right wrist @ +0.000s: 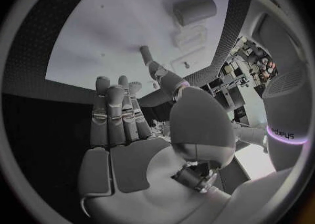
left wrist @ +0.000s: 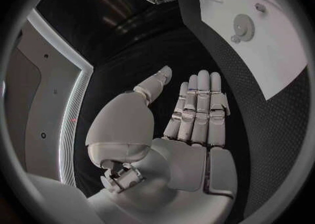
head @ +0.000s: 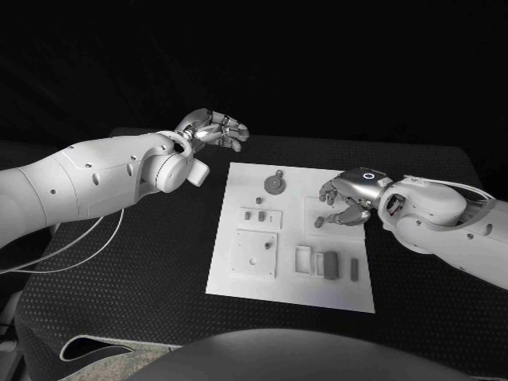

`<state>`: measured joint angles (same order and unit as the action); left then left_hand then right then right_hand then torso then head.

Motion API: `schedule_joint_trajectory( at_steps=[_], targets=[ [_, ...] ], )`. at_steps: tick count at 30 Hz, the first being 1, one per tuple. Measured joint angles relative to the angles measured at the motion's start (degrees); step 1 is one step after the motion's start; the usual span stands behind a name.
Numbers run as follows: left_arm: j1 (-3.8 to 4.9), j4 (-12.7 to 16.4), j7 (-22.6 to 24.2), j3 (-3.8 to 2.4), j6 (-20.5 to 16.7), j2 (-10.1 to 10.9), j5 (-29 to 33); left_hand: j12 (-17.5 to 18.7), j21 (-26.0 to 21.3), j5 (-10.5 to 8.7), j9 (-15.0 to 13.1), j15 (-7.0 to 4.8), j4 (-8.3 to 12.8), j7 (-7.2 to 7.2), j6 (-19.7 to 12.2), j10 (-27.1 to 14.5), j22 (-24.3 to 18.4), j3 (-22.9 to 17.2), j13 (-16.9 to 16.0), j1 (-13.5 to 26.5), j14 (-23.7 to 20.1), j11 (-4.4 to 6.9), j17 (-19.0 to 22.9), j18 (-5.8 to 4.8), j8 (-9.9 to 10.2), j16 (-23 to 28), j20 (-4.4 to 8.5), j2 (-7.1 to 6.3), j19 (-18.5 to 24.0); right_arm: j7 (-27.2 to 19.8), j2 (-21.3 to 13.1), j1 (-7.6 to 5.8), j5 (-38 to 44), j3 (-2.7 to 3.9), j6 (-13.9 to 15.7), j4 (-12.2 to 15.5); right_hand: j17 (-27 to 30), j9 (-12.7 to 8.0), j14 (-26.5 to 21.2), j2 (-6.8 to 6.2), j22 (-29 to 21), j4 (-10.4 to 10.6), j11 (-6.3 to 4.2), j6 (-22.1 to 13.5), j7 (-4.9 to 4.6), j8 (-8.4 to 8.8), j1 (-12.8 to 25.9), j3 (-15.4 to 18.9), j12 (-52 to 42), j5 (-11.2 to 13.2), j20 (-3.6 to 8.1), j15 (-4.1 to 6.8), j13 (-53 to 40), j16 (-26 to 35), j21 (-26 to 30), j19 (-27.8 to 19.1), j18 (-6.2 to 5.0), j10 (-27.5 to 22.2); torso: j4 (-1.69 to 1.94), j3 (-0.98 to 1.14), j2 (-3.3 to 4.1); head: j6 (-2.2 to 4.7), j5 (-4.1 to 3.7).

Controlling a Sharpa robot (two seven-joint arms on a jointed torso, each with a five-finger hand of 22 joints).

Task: Assemble the parts on the task board

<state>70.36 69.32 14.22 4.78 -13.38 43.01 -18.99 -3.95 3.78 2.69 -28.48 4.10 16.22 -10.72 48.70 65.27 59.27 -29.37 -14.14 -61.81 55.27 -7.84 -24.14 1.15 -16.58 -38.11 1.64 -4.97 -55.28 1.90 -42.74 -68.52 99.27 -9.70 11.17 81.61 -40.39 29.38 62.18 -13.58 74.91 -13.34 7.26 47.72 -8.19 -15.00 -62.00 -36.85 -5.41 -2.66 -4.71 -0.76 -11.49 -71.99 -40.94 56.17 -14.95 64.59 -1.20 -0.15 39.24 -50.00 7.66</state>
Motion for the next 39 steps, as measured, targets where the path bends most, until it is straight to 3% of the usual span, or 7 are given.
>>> schedule_joint_trajectory(
  at_steps=[9, 14, 21, 26, 36, 39],
  targets=[
    [0.0, -0.17, 0.01, 0.0, 0.01, -0.11, 0.0, 0.0, 0.0, 0.0, 0.0, 0.0, 0.0, 0.0, 0.0, 0.0, -0.02, 0.0, 0.0, 0.0, 0.0, 0.0, -0.05, -0.01, 0.0, 0.23, 0.0, 0.0, 0.0, 0.05, 1.49, 1.3, 0.78, -0.6, -1.66, -1.55, -0.05, 0.0, 0.0, 0.02, 0.0, 0.15, 0.0, 0.0, 0.0, 0.0, -0.02, -0.16, 0.0, 0.0, -0.01, 0.0, -0.22, 0.0, 0.0, 0.0, 0.25, 0.0, 0.08, -0.09, 0.03, 0.0, 0.05],
    [-0.01, -0.17, 0.01, 0.0, 0.01, -0.05, 0.01, 0.0, 0.0, 0.0, 0.0, 0.0, 0.0, 0.0, 0.0, 0.0, -0.08, 0.0, 0.0, 0.0, 0.0, 0.0, -0.05, 0.0, 0.0, 0.23, 0.0, 0.0, 0.0, 0.0, 1.77, 1.55, 1.0, -0.87, -2.44, -1.59, -0.11, 0.07, 0.01, 0.65, -0.01, 0.15, -0.13, 0.32, -0.32, -0.46, -0.65, -0.16, 0.0, 0.0, -0.01, 0.0, -0.62, 0.0, 0.0, 0.0, 0.28, 0.13, 0.08, -0.16, 0.03, 0.0, 0.13],
    [-0.01, -0.13, 0.02, 0.0, 0.01, -0.09, 0.01, 0.0, 0.0, 0.0, 0.0, 0.0, 0.0, 0.0, 0.0, 0.0, -0.08, 0.0, -0.01, 0.0, 0.0, 0.0, -0.11, 0.0, 0.0, 0.22, 0.0, 0.0, 0.0, -0.18, 2.3, 1.73, 1.16, -0.87, -2.59, -1.32, -0.11, 0.65, 1.09, 3.87, 0.04, -0.49, -1.47, 3.2, -0.93, -2.35, -1.73, 0.0, -1.61, 0.0, 0.32, 1.06, -1.77, 0.01, -0.3, 0.35, 0.32, 2.94, 0.04, -0.17, 0.02, 0.0, 0.21],
    [-0.01, -0.13, 0.02, 0.0, 0.02, -0.08, 0.01, 0.0, 0.0, 0.0, -0.01, 0.0, 0.0, 0.0, 0.0, 0.0, -0.1, 0.0, -0.01, 0.0, 0.0, 0.0, -0.11, 0.0, 0.0, 0.23, 0.0, 0.0, 0.0, -0.33, 2.75, 1.89, 1.31, -0.87, -2.51, -1.33, -0.05, 0.67, 1.62, 5.65, 0.04, -0.99, -2.15, 4.6, -0.44, -2.81, -1.5, 0.17, -2.33, 0.0, 0.43, 1.58, -2.4, 0.01, -0.34, 0.46, 0.32, 4.22, 0.04, -0.18, 0.02, -0.01, 0.24],
    [-0.01, -0.15, 0.02, 0.0, 0.05, -0.06, 0.02, 0.0, 0.0, 0.0, 0.05, 0.0, 0.0, 0.0, 0.0, 0.0, -0.13, 0.0, -0.01, 0.0, 0.0, 0.0, -0.16, -0.01, 0.0, 0.23, 0.0, 0.0, 0.0, -0.35, 3.33, 2.28, 1.68, -0.84, -2.44, -1.91, 0.08, 0.65, 2.05, 7.31, 0.04, -1.7, -2.37, 5.36, -0.21, -3.02, -1.15, 0.21, -2.33, 0.0, 0.51, 1.99, -2.77, 0.01, -0.34, 0.55, 0.34, 4.85, 0.04, -0.16, 0.02, -0.01, 0.38],
    [-0.01, -0.15, 0.02, 0.0, 0.06, -0.06, 0.02, 0.0, 0.0, 0.0, 0.04, 0.0, 0.0, 0.0, 0.0, 0.0, -0.17, 0.0, 0.04, 0.0, 0.0, 0.0, -0.18, -0.01, 0.0, 0.23, 0.0, 0.0, 0.0, -0.24, 3.43, 2.39, 1.9, -0.84, -2.35, -2.03, 0.08, 0.58, 2.26, 8.71, 0.03, -2.07, -2.56, 5.81, -0.03, -3.33, -1.13, -0.05, -2.58, 0.0, 0.71, 2.17, -2.95, 0.01, -0.34, 0.76, 0.39, 5.48, 0.04, -0.16, 0.02, -0.01, 0.44]
  ],
)
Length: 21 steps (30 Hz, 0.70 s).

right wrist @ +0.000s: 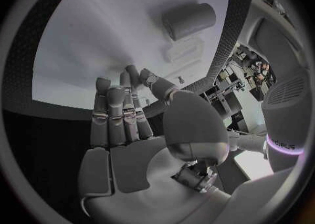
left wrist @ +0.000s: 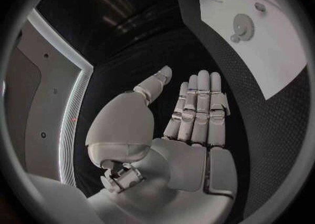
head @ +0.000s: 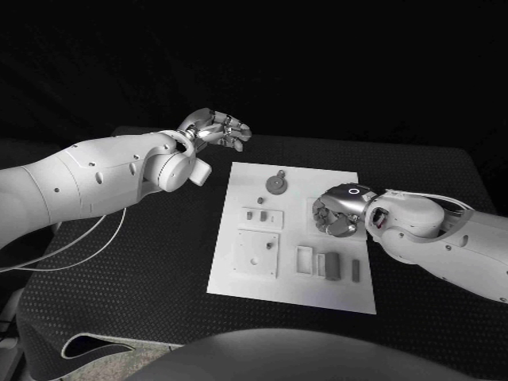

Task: Assemble the parts on the task board

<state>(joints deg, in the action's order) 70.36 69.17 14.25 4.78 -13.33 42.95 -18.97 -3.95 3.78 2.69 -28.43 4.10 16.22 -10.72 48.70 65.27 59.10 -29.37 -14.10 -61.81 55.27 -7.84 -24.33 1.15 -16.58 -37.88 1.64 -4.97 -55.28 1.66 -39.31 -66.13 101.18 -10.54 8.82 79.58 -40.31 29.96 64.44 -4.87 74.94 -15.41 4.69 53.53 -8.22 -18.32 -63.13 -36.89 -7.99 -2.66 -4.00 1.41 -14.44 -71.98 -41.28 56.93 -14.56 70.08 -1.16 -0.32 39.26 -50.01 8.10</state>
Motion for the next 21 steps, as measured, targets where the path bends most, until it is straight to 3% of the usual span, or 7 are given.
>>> schedule_joint_trajectory(
  at_steps=[3, 5, 15, 19, 21],
  targets=[
    [0.0, 0.0, 0.0, 0.0, 0.01, 0.0, 0.0, 0.0, 0.0, 0.0, 0.0, 0.0, 0.0, 0.0, 0.0, 0.0, -0.01, 0.0, 0.0, 0.0, 0.0, 0.0, -0.04, 0.0, 0.0, 0.0, 0.0, 0.0, 0.0, 0.2, 0.05, 0.09, 0.53, 0.0, 0.45, -0.01, 0.0, -0.1, 0.51, 2.0, 0.0, -0.99, -0.52, 1.11, 0.43, -0.35, -0.64, -0.43, -0.47, 0.0, 0.11, 0.33, -0.42, 0.0, -0.32, 0.53, 0.0, 1.12, -0.01, 0.02, 0.0, 0.0, 0.02],
    [0.0, 0.0, 0.0, 0.0, 0.01, 0.0, 0.0, 0.0, 0.0, 0.0, 0.0, 0.0, 0.0, 0.0, 0.0, 0.0, -0.01, 0.0, 0.0, 0.0, 0.0, 0.0, -0.04, 0.0, 0.0, 0.0, 0.0, 0.0, 0.0, 0.4, 0.08, 0.14, 0.97, 0.0, 0.92, 0.01, 0.0, -0.1, 0.92, 2.64, 0.0, -1.2, -0.82, 1.88, 0.69, -0.58, -1.3, -0.52, -0.76, 0.01, 0.32, 0.72, -0.7, 0.0, -0.44, 0.74, 0.0, 1.87, -0.02, 0.02, -0.01, 0.0, 0.02],
    [0.0, -0.09, 0.0, 0.0, 0.04, -0.07, 0.0, 0.0, 0.0, 0.0, -0.01, 0.0, 0.0, 0.0, 0.0, 0.0, -0.07, 0.0, -0.01, 0.22, 0.0, 0.0, -0.08, 0.0, 0.0, 0.22, 0.0, 0.22, 0.0, 1.21, -1.22, 0.2, 2.19, 0.16, 3.83, 2.09, 0.0, -0.09, 2.07, 3.4, -0.01, -1.32, -1.65, 2.83, 0.67, -1.55, -2.09, -0.39, -1.3, 0.1, 1.03, 1.44, -1.4, 0.0, -0.76, 1.65, 0.43, 3.46, -0.02, 0.03, -0.03, 0.0, 0.07],
    [0.0, -0.08, 0.0, 0.0, 0.04, -0.05, 0.01, 0.0, 0.0, 0.0, -0.01, 0.0, 0.0, 0.0, 0.0, 0.0, -0.06, 0.0, -0.01, 0.22, 0.0, 0.0, -0.14, 0.0, 0.0, 0.22, 0.0, 0.22, 0.0, 1.27, -1.81, 0.21, 2.18, 1.37, 4.74, 3.49, -0.01, -0.1, 2.33, 3.58, -0.01, -1.44, -1.83, 2.9, 0.73, -1.57, -2.27, -0.26, -1.3, -0.02, 0.93, 1.55, -1.46, 0.0, -0.76, 1.94, 0.42, 3.65, -0.03, 0.02, -0.04, 0.0, 0.18],
    [0.0, -0.08, 0.0, 0.0, 0.04, -0.04, 0.01, 0.0, 0.0, 0.0, -0.01, 0.0, 0.0, 0.0, 0.0, 0.0, -0.07, 0.0, -0.01, 0.22, 0.0, 0.0, -0.14, 0.0, 0.0, 0.22, 0.0, 0.22, 0.0, 1.27, -2.15, 0.12, 2.04, 2.42, 5.09, 4.51, -0.01, -0.1, 2.33, 3.58, -0.01, -1.44, -1.83, 2.89, 0.73, -1.58, -2.28, -0.26, -1.29, -0.02, 0.93, 1.55, -1.53, 0.0, -0.76, 1.94, 0.42, 3.65, -0.04, 0.02, -0.04, 0.0, 0.25]
  ],
)
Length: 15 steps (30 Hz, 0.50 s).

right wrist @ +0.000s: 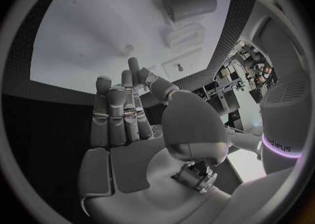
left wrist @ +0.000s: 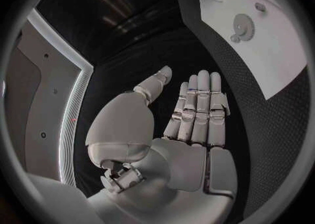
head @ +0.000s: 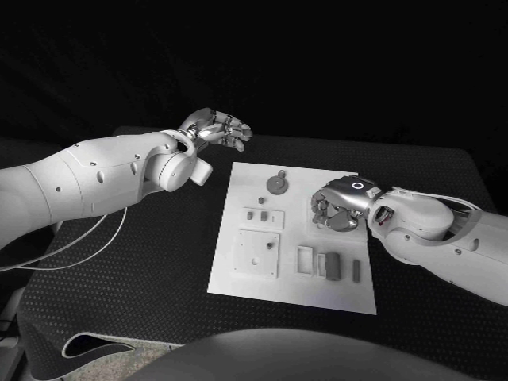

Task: Assemble the parts on the task board

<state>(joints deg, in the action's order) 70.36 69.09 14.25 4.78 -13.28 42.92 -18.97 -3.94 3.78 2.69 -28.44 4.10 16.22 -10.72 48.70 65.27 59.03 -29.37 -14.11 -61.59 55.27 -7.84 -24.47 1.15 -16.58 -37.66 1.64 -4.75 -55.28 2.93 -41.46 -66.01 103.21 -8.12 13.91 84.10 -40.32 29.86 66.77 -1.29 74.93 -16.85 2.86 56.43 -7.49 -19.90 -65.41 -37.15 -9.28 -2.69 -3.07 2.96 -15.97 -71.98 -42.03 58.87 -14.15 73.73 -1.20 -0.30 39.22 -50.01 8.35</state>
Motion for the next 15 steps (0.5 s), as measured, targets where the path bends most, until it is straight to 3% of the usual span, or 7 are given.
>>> schedule_joint_trajectory(
  at_steps=[3, 5, 9, 15],
  targets=[
    [0.0, 0.01, 0.0, 0.0, 0.01, 0.0, 0.0, 0.0, 0.0, 0.0, 0.05, 0.0, 0.0, 0.0, 0.0, 0.0, -0.05, 0.0, 0.0, 0.0, 0.0, 0.0, 0.0, 0.0, 0.0, 0.0, 0.0, 0.0, 0.0, 0.02, -0.78, -0.42, -0.59, 1.91, 0.33, 2.05, 0.0, 0.0, 0.0, 0.0, 0.0, 0.0, 0.0, 0.0, 0.0, -0.02, 0.0, 0.0, 0.0, 0.0, 0.0, 0.0, -0.05, 0.0, 0.0, 0.0, 0.01, 0.0, 0.0, -0.01, 0.0, 0.0, 0.15],
    [0.0, 0.01, 0.0, 0.0, 0.01, 0.0, 0.0, 0.0, 0.0, 0.0, 0.05, 0.0, 0.0, 0.0, 0.0, 0.0, -0.05, 0.0, 0.0, 0.0, 0.0, 0.0, 0.0, -0.01, 0.0, 0.0, 0.0, 0.0, 0.0, 0.03, -1.04, -0.68, -1.03, 2.43, 0.46, 3.06, 0.0, 0.0, 0.0, 0.0, 0.0, -0.01, 0.0, 0.0, 0.0, -0.03, 0.0, 0.01, 0.0, 0.0, 0.0, -0.01, -0.05, 0.0, 0.0, 0.0, 0.0, 0.0, 0.0, -0.01, 0.0, 0.0, 0.23],
    [0.0, 0.01, 0.0, 0.0, 0.01, 0.01, 0.0, 0.0, 0.0, 0.0, 0.05, 0.0, 0.0, 0.0, 0.0, 0.0, -0.05, 0.0, 0.05, 0.0, 0.0, 0.0, -0.06, -0.01, 0.0, 0.0, 0.0, 0.0, 0.0, 0.0, -1.13, -0.91, -2.58, 2.64, 0.69, 5.46, 0.0, 0.0, 0.01, 0.0, 0.0, -0.07, 0.0, 0.0, 0.0, -0.04, -0.01, 0.07, 0.0, 0.0, 0.0, -0.02, -0.05, 0.0, 0.0, 0.0, 0.01, 0.0, 0.02, -0.04, 0.0, 0.0, 0.47],
    [0.0, 0.02, 0.0, 0.0, 0.01, 0.01, 0.0, 0.0, 0.0, 0.0, 0.05, 0.0, 0.0, 0.0, 0.0, 0.0, -0.1, 0.0, 0.05, 0.0, 0.0, 0.0, -0.06, -0.01, 0.0, 0.0, 0.0, 0.0, 0.0, -0.35, 2.16, -0.81, -4.58, 2.44, 0.58, 6.07, 0.0, 0.0, 0.01, 0.07, -0.01, -0.08, 0.0, 0.0, 0.01, -0.08, -0.08, 0.08, 0.0, 0.02, -0.01, -0.03, -0.11, 0.0, 0.0, 0.0, 0.01, -0.01, -0.04, -0.03, 0.02, 0.0, 1.16]
  ],
)
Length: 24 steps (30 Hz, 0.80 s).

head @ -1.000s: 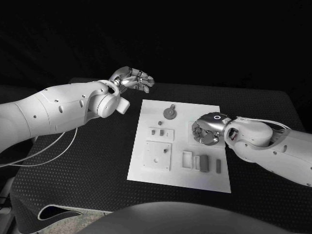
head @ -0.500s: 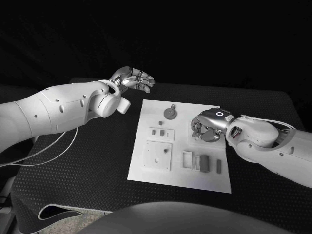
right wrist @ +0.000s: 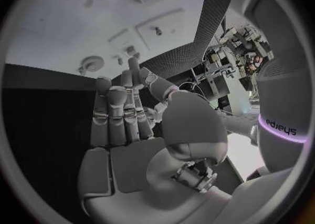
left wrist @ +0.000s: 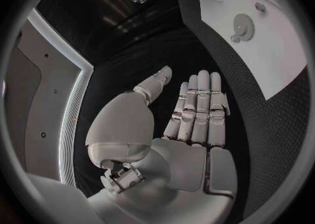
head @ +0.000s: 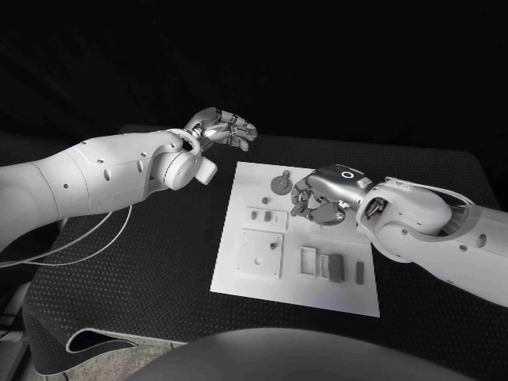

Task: Assemble the parts on the task board

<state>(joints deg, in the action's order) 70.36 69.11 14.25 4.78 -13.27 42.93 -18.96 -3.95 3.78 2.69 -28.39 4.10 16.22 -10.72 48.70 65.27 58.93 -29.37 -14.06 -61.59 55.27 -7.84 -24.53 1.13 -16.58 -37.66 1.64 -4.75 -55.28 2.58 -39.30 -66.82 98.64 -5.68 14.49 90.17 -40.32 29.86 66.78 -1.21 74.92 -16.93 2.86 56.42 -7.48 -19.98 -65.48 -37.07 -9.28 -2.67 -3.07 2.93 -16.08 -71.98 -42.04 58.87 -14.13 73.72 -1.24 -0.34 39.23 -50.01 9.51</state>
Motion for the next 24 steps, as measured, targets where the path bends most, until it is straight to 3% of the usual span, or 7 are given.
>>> schedule_joint_trajectory(
  at_steps=[10, 18, 24],
  targets=[
    [0.0, -0.07, 0.0, 0.0, 0.02, -0.48, 0.0, 0.0, 0.0, 0.0, 0.0, 0.0, 0.0, 0.0, 0.0, 0.0, -0.05, 0.0, -0.01, 0.0, 0.0, 0.0, -0.05, -0.01, 0.0, 0.0, 0.0, 0.0, 0.0, -0.58, 6.26, 1.92, -0.08, -2.54, -1.02, -1.77, 0.0, 0.0, 0.0, 0.01, 0.0, -0.07, 0.0, -0.01, 0.01, -0.03, -0.01, 0.07, 0.0, 0.01, 0.0, -0.02, -0.01, 0.0, 0.0, 0.0, 0.0, 0.0, 0.07, 0.03, 0.01, 0.0, 0.46],
    [0.0, -0.07, -0.02, 0.0, 0.05, -0.66, 0.0, 0.0, 0.0, 0.0, -0.01, 0.0, 0.0, 0.0, 0.0, 0.0, -0.05, 0.0, -0.01, 0.0, 0.0, 0.0, -0.11, -0.01, 0.0, 0.22, 0.0, 0.0, 0.0, -0.7, 9.11, 3.9, 1.44, -4.53, -2.55, -3.24, 0.0, 0.0, -0.01, 0.13, -0.01, -0.08, 0.0, -0.1, 0.1, -0.03, -0.14, 0.08, 0.05, 0.01, -0.01, -0.03, 0.0, 0.0, 0.0, -0.01, 0.01, -0.01, 0.14, -0.01, 0.03, 0.0, 0.83],
    [0.0, -0.06, -0.02, -0.01, 0.07, -0.73, 0.0, 0.0, 0.0, 0.0, 0.03, 0.0, 0.0, 0.0, 0.0, 0.0, -0.1, 0.0, -0.01, 0.0, 0.0, 0.0, -0.16, -0.02, 0.0, 0.22, 0.0, 0.0, 0.0, -0.74, 9.99, 4.57, 2.5, -5.09, -3.36, -4.29, 0.0, 0.0, -0.02, 0.13, -0.01, -0.08, 0.0, -0.1, 0.1, -0.04, -0.14, 0.09, 0.05, 0.02, -0.01, -0.05, -0.01, 0.0, 0.0, -0.01, 0.02, -0.01, 0.14, -0.03, 0.03, 0.0, 1.12]
  ],
)
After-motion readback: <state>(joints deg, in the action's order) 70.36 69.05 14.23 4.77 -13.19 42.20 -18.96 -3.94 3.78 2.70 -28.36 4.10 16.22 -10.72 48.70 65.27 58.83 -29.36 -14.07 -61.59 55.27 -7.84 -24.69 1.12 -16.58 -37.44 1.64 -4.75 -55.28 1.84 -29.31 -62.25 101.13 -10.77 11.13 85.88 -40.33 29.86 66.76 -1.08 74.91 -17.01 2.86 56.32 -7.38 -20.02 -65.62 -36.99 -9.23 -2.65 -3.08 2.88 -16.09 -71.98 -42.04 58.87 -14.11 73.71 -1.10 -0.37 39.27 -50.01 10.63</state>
